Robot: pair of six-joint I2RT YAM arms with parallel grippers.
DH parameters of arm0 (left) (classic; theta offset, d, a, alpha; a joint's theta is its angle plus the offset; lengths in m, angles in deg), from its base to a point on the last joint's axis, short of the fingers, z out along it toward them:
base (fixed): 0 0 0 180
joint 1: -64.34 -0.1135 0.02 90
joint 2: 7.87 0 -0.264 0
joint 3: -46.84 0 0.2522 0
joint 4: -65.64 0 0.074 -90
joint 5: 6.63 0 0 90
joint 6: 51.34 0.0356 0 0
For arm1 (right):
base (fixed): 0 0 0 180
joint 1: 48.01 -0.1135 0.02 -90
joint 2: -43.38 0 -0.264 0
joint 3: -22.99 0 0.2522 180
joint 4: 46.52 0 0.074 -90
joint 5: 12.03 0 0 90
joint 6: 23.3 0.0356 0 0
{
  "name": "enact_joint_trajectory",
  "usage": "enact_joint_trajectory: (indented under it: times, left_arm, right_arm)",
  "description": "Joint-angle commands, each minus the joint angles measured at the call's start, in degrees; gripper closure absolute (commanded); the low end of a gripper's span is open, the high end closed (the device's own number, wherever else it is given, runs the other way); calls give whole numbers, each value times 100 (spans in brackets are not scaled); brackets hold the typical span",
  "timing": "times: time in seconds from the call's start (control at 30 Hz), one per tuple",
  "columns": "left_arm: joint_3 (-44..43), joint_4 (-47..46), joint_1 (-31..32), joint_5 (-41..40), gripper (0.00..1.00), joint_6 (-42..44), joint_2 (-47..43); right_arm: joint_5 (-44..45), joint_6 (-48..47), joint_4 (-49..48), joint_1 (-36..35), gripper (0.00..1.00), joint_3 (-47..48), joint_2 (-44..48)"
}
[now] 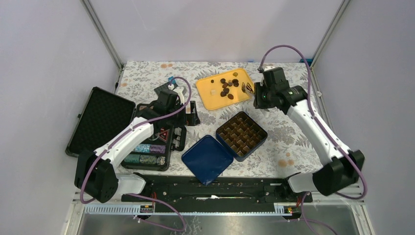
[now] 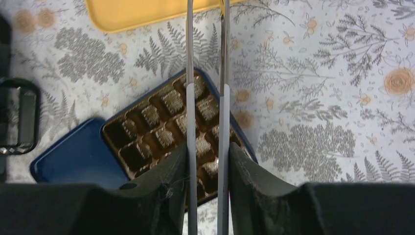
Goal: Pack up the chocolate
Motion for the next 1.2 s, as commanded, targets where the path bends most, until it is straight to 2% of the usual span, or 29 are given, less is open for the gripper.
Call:
enact_joint_trajectory:
  times: [0.0, 0.23, 0.43, 0.73, 0.8, 1.0, 1.17]
  left_arm:
    - [-313, -246, -2, -88, 1, -24, -57]
    - [-431, -246, -2, -120, 1, -130, 31]
    - [-398, -273, 2, -123, 1, -272, -19]
    - [-210, -272, 24, -121, 1, -383, -209]
    - [-181, -272, 24, -131, 1, -393, -236]
    - [-158, -279, 32, -163, 1, -385, -233]
    - [-159, -290, 32, -163, 1, -378, -206]
  right_arm:
    - [-273, 81, 627, -126, 95, -196, 819]
    - [-643, 99, 1280, -183, 95, -723, 1631]
    - [-982, 263, 923, -254, 95, -1386, 1963]
    - [-935, 368, 435, -274, 94, -1617, 1927]
    - [-937, 377, 391, -270, 91, -1637, 1897]
    - [-875, 329, 431, -279, 74, -1694, 1808]
    - [-785, 322, 437, -276, 71, -1759, 1789]
